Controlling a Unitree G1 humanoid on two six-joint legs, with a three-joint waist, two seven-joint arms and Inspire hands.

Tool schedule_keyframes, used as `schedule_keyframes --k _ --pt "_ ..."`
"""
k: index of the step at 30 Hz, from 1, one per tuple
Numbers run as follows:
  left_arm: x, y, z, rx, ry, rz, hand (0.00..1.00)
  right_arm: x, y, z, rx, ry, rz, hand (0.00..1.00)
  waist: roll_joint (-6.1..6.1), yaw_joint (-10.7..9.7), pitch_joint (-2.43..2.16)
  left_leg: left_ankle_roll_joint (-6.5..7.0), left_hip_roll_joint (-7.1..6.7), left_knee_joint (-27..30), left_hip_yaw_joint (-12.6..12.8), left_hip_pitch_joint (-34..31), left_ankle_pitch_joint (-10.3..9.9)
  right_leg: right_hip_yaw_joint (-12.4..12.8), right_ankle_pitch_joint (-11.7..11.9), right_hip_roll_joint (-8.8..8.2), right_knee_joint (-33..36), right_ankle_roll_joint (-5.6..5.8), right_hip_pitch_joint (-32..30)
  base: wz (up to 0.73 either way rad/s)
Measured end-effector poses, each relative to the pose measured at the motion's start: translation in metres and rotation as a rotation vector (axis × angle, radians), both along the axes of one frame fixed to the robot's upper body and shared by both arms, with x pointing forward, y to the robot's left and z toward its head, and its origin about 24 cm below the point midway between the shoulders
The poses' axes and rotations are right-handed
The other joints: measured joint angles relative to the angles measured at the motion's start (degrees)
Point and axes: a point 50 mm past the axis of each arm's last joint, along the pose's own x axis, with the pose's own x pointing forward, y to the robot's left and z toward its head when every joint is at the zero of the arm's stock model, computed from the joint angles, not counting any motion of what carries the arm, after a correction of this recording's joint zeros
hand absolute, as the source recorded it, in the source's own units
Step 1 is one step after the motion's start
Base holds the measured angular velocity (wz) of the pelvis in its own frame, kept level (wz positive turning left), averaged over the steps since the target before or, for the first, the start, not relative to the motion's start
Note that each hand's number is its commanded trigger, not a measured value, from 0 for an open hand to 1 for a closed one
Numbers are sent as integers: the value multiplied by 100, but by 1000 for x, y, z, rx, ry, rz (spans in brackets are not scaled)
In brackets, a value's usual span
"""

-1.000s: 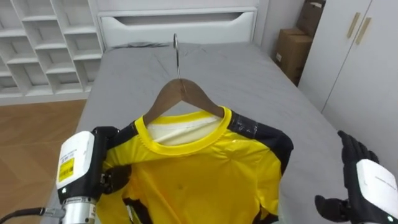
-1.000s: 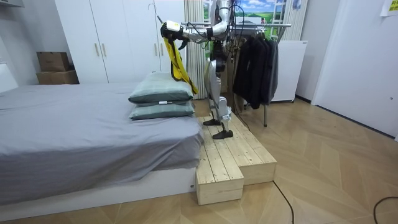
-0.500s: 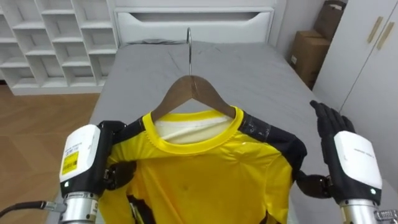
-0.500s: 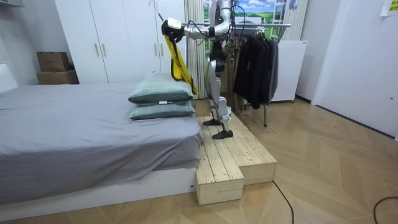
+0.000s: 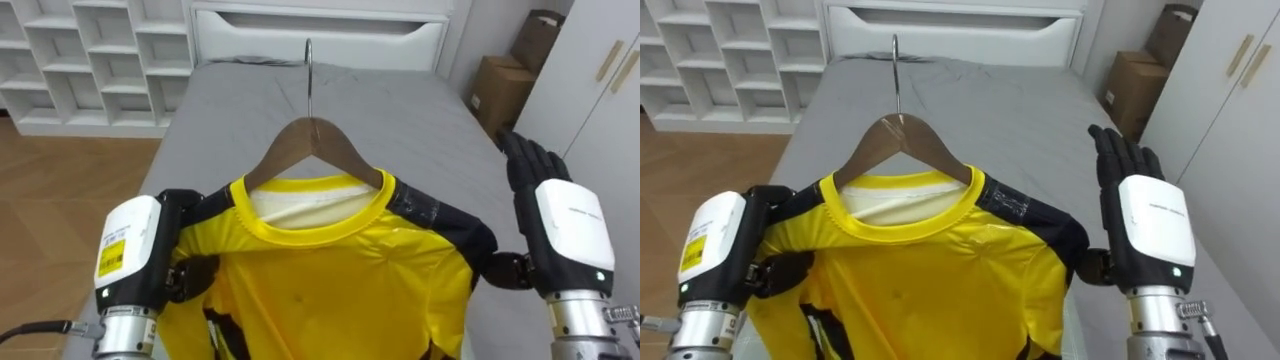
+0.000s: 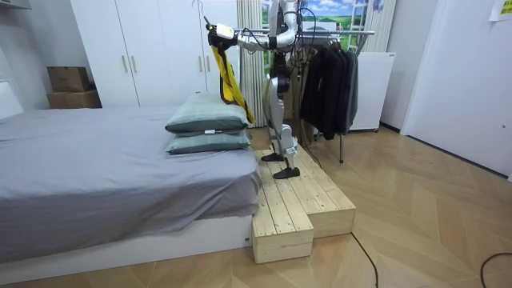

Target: Hang clothes

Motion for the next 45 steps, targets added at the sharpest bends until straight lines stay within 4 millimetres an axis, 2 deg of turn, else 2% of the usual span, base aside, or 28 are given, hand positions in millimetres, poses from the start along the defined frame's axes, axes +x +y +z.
schedule_keyframes --k 18,28,32,36,41,45 --pt "0 4 1 20 -3 3 100 3 14 7 -41 -5 83 0 1 167 1 0 2 -2 -66 -19 0 -19 0 -2 3 0 8 1" --pt "0 4 1 27 4 -1 100 8 30 0 -93 116 176 0 -19 173 15 0 10 2 -95 -27 0 -82 0 -5 2 0 13 1" --pt "2 3 2 42 6 -10 100 16 33 6 -109 168 205 0 -53 161 36 0 4 22 -235 -88 0 -128 0 -11 3 0 12 13" --pt "3 3 3 50 10 -17 100 19 38 3 -102 251 258 0 -91 177 55 -1 4 23 -283 -101 1 -200 0 -16 4 0 21 10" --pt "7 0 7 90 13 -46 100 21 44 0 -117 352 311 0 -203 263 105 0 -4 23 -330 -99 2 -248 0 -31 6 0 17 4" --pt "9 -1 8 91 19 -53 100 29 47 9 -138 374 338 0 -233 293 99 0 -12 21 -377 -102 2 -260 0 -43 8 0 16 1"
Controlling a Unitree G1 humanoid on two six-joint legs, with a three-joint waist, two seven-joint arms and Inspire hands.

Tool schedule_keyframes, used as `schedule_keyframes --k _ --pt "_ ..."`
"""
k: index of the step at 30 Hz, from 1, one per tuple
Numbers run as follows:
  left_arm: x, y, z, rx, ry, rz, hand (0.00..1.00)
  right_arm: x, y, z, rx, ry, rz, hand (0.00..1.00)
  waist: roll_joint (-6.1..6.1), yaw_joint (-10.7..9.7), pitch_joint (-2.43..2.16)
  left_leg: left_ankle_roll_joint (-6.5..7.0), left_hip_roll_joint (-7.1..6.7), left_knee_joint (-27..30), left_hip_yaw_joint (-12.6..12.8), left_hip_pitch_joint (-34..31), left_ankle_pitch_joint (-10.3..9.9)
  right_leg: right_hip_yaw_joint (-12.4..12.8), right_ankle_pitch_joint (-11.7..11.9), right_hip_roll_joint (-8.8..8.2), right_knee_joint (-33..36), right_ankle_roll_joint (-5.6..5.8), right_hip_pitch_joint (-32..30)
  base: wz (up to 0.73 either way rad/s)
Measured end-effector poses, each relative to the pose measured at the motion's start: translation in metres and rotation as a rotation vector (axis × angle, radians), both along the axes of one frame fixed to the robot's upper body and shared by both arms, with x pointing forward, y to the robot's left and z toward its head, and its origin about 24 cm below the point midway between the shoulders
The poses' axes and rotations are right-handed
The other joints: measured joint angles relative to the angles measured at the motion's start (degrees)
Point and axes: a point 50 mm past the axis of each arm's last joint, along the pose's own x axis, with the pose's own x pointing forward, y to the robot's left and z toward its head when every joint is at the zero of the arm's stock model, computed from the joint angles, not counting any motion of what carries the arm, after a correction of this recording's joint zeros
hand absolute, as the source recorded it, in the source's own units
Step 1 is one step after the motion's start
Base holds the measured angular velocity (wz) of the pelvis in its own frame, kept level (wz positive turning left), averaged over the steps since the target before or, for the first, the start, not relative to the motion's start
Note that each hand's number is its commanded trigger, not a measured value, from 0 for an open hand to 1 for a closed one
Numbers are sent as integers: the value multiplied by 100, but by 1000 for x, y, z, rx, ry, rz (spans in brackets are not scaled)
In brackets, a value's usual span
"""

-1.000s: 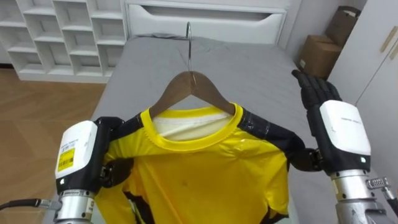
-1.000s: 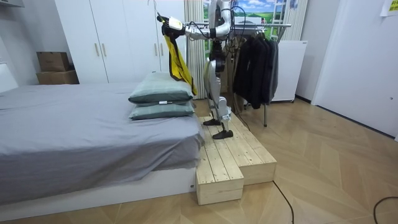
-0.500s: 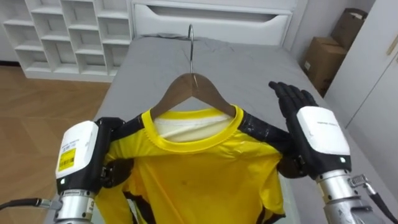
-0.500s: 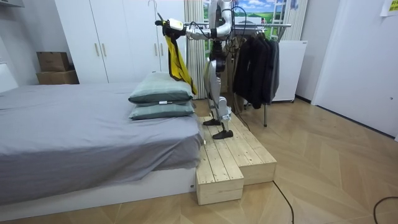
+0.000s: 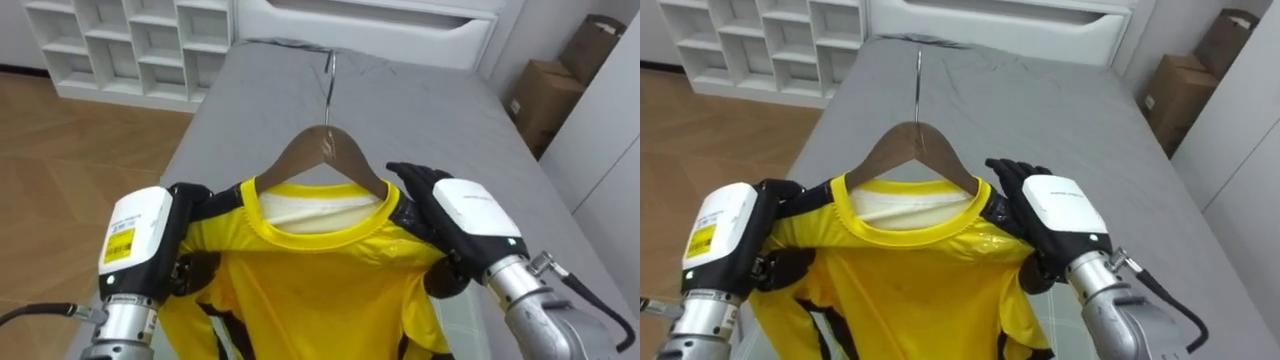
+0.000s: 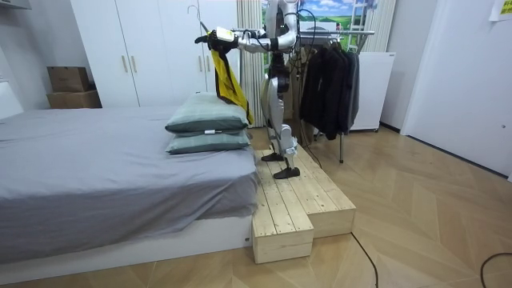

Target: Hang clothes

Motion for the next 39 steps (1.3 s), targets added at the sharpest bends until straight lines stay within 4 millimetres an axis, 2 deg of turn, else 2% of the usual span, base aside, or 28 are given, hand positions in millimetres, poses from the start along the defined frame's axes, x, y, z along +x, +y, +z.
schedule_keyframes --k 6,17,18,19,25,27,28,29,30,31,32,33,34,35,36,37,39 --pt "3 1 3 3 -7 5 100 7 4 9 -18 11 28 0 -2 16 -2 0 1 -2 -37 -2 0 -7 0 0 1 0 7 2" --pt "3 0 2 6 4 -3 100 8 3 8 -6 37 27 0 -5 13 -4 0 0 -15 -194 33 0 -4 0 5 20 0 13 0" --pt "3 -1 2 7 4 -2 100 8 3 8 -6 37 27 81 -5 13 -4 0 0 -15 -198 34 0 -4 -1 5 20 1 13 0" --pt "3 -1 2 13 4 -3 100 8 3 8 -6 37 27 100 -5 13 -4 0 0 -15 -207 35 0 -4 -1 6 21 1 13 0" --pt "3 -3 2 31 4 -8 100 9 0 2 24 69 16 100 -6 14 -4 0 1 -14 -262 44 0 -8 -1 7 59 0 6 0" --pt "3 -4 1 42 5 -13 100 9 -2 -2 26 87 6 100 1 12 0 2 14 -18 -411 110 3 -17 -52 11 296 -38 -50 -2" --pt "3 -5 1 47 6 -16 100 10 -3 -4 29 95 2 100 9 20 8 3 35 -23 -674 182 4 -24 -215 31 647 -133 -249 -23" --pt "3 -4 1 55 4 -17 100 10 -1 -4 38 93 6 100 2 40 4 0 125 -21 -997 195 1 165 -335 235 502 -270 -423 -35" --pt "4 0 4 62 -4 -6 100 11 2 -3 48 87 13 100 -67 56 3 -7 128 -10 -1060 175 -4 286 -205 382 144 -355 -496 -31" --pt "4 4 4 62 -6 15 100 13 5 0 62 77 23 100 -80 12 4 -154 163 64 -1025 84 -111 140 277 443 -66 -463 -473 0" --pt "4 1 3 49 -3 13 100 14 2 -1 71 81 4 100 -41 -85 21 -205 200 114 -793 61 -150 158 341 438 -76 -451 -392 20" --pt "4 -1 2 42 -1 8 100 14 0 -2 75 86 -9 100 -35 -97 16 -210 214 133 -637 46 -165 237 340 418 -81 -450 -368 36" --pt "5 -5 2 40 -4 -7 100 15 -5 -3 83 87 -34 100 -42 -140 20 -200 170 26 -443 -121 -160 549 340 362 -114 -449 -355 49" --pt "8 -10 5 43 -14 -26 100 17 -10 -3 92 86 -62 100 -94 -146 49 -102 102 -92 -310 -487 13 781 294 269 -107 -376 -375 46" --pt "8 -11 4 48 -17 -29 100 17 -11 -5 98 93 -70 100 -157 -101 47 -32 55 -53 -218 -580 190 857 244 200 -88 -296 -380 29" --pt "7 -12 2 51 -13 -22 100 17 -11 -6 96 98 -69 100 -181 -27 25 1 0 8 -78 -544 355 871 188 156 -68 -214 -394 0" --pt "7 -12 2 52 -14 -18 100 17 -10 -5 92 95 -67 100 -181 110 25 6 -63 20 -97 -485 358 740 176 160 -113 -195 -335 0"
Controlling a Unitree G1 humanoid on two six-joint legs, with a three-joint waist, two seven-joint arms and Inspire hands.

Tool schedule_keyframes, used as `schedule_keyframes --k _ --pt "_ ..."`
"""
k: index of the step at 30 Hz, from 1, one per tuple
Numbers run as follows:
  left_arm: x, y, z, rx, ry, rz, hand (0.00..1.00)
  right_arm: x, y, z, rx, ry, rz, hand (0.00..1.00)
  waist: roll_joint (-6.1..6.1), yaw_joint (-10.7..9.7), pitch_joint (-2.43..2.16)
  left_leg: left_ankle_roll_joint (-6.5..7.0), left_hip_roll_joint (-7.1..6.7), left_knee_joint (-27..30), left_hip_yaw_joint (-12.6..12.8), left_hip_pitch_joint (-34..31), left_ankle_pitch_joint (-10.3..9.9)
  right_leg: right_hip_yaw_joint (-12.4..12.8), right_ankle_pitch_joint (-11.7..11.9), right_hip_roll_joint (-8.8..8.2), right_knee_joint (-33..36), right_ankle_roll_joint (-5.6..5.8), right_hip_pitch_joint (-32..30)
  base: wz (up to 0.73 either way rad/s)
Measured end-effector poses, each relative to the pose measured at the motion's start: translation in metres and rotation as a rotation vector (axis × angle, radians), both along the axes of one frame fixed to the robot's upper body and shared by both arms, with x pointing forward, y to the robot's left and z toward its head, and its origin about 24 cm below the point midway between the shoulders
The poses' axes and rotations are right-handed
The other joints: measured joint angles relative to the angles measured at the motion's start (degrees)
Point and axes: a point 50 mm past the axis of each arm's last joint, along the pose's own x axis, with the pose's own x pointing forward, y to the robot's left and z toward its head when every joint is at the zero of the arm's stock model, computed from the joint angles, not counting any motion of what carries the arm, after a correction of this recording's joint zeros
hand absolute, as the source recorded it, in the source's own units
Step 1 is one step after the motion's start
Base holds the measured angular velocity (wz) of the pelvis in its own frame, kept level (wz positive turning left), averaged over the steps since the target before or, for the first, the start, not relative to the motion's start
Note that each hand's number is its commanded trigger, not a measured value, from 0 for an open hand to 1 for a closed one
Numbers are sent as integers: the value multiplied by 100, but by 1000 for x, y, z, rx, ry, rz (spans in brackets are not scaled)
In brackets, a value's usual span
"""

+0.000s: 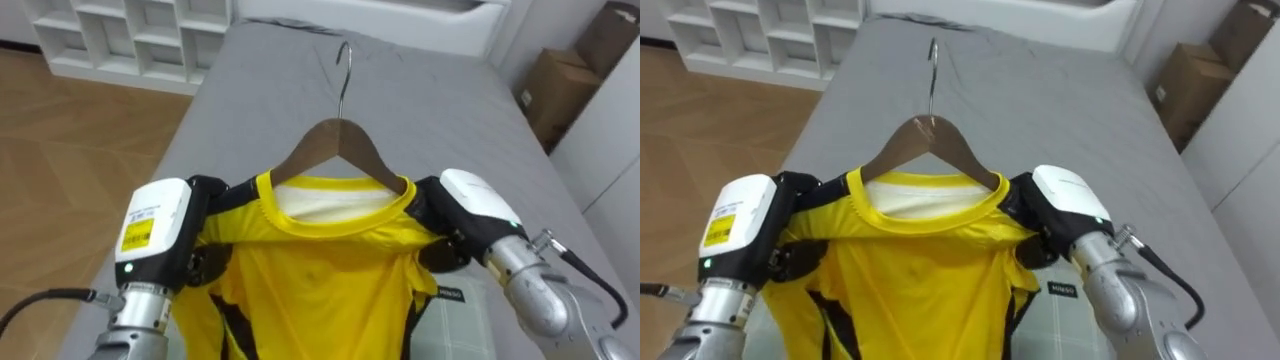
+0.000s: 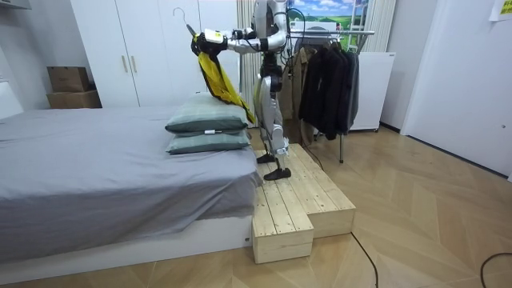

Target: Hang clothes

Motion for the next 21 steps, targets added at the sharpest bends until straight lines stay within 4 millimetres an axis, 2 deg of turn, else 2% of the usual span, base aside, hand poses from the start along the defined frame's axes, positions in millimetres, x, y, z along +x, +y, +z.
schedule_keyframes --k 2,7,9,10,16,21 --pt "0 2 1 1 -2 6 100 0 1 2 -1 -7 3 100 5 40 0 3 -57 -15 -81 79 -2 -139 0 -42 -4 0 109 9" --pt "0 1 0 -4 2 11 100 1 1 3 14 -4 -8 100 19 36 -1 6 -111 -22 -78 166 -4 -143 -19 -59 -4 31 202 2" --pt "0 1 0 -6 4 14 62 1 1 3 16 -2 -7 100 48 22 0 7 -110 -19 -79 165 -4 -146 -19 -55 -1 31 202 0" --pt "0 1 0 -6 5 14 0 1 1 3 18 -2 -7 100 77 14 -2 10 -105 -20 -81 166 -6 -149 -19 -48 9 30 202 0" --pt "0 -3 -1 -27 4 14 0 1 2 3 17 7 -2 100 211 -20 -70 30 -79 -30 -85 230 -19 -151 -17 -16 115 27 213 0" --pt "0 -11 -3 -58 9 2 0 1 3 1 -5 21 7 100 207 -17 -71 29 -79 -22 -81 238 -20 -147 -13 -15 117 19 220 0"
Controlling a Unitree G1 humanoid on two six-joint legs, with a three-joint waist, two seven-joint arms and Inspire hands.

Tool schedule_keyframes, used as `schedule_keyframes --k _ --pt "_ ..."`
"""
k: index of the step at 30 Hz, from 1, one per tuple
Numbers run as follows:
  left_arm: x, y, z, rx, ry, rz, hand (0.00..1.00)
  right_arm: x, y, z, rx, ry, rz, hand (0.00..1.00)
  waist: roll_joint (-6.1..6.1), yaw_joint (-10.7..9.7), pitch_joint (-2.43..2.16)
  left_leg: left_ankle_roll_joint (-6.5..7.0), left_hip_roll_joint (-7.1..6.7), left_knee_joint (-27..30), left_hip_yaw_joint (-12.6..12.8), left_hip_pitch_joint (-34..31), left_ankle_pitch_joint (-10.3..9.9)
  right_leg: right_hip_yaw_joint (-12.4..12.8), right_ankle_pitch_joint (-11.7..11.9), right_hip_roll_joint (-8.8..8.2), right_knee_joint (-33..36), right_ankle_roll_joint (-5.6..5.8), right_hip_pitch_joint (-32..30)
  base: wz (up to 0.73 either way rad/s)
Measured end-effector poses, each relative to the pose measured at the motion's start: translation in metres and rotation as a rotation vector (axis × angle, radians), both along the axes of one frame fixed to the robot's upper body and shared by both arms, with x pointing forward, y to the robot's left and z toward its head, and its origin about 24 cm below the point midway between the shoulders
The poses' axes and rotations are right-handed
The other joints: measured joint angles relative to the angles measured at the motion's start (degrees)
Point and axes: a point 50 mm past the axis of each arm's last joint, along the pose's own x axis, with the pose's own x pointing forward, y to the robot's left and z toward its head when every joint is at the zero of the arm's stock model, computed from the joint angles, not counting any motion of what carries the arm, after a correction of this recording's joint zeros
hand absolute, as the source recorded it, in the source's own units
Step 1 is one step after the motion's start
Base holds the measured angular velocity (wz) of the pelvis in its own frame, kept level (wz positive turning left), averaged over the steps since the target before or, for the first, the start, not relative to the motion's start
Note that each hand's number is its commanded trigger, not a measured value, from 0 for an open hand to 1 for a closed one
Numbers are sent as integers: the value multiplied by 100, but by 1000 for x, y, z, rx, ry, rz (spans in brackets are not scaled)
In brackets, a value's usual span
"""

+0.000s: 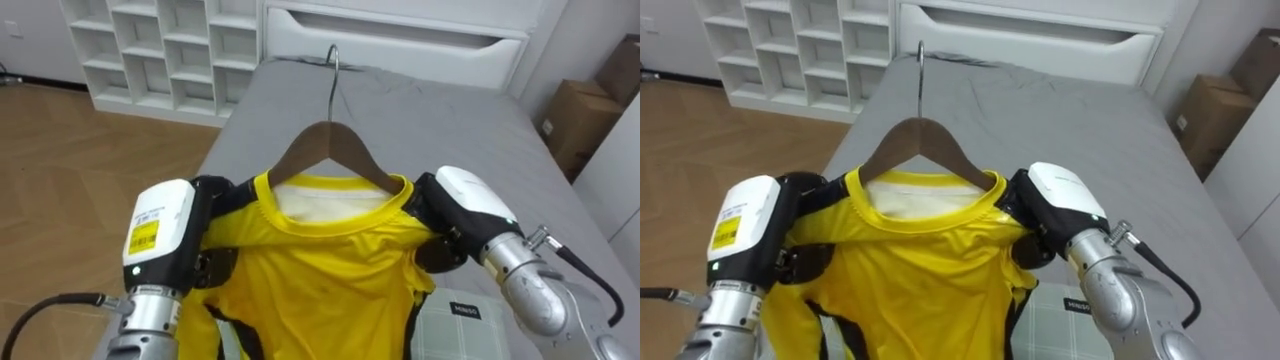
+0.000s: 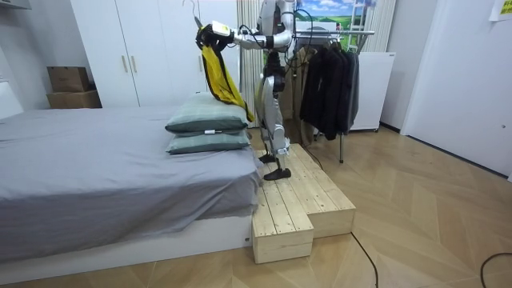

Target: Hang clothes

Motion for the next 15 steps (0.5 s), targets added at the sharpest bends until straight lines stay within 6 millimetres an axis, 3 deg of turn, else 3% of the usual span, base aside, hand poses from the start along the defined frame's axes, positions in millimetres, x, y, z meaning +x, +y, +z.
schedule_keyframes --k 15 --pt "1 -7 -5 -90 76 -36 0 0 3 -5 -50 58 12 100 1 -36 1 0 8 15 -7 -5 -1 -39 1 -2 -10 -2 12 0"
